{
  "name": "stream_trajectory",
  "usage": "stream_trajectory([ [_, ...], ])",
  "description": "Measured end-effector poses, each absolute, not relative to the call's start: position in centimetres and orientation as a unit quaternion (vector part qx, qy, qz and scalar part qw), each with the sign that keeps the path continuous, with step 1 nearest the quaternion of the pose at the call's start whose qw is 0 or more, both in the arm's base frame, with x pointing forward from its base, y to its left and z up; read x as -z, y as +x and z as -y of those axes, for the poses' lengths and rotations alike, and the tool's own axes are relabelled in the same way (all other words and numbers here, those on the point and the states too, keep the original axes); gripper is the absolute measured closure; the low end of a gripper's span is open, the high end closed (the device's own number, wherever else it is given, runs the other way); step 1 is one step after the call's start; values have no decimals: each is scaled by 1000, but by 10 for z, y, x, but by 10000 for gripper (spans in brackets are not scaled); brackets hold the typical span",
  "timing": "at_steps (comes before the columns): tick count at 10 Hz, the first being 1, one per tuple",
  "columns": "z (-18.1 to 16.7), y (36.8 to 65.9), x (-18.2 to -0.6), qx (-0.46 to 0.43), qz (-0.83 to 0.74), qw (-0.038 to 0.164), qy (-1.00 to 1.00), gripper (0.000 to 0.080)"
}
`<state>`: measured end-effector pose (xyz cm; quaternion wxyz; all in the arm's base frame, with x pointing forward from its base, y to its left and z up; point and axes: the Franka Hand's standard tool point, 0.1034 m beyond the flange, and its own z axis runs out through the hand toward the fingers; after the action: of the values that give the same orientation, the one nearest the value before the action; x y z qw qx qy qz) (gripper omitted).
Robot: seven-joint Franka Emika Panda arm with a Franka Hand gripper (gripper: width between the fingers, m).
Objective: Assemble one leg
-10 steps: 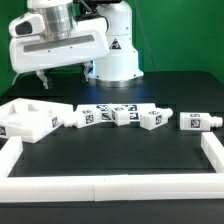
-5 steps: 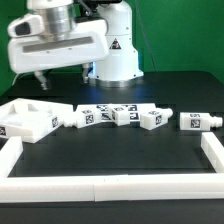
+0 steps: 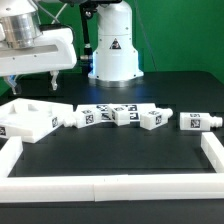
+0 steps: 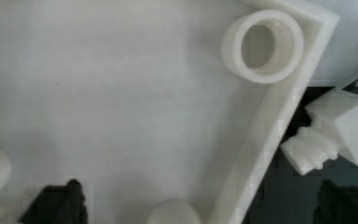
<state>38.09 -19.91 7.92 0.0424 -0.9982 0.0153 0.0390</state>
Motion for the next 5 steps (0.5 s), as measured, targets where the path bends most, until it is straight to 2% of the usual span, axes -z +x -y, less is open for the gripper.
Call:
stream_trajectory([
  [2,201,381,-77,-40,6,43,-998,151],
  [3,213,385,-71,-38,69,43,-996,151],
  [5,214,412,-77,-25,165,29,-986,151],
])
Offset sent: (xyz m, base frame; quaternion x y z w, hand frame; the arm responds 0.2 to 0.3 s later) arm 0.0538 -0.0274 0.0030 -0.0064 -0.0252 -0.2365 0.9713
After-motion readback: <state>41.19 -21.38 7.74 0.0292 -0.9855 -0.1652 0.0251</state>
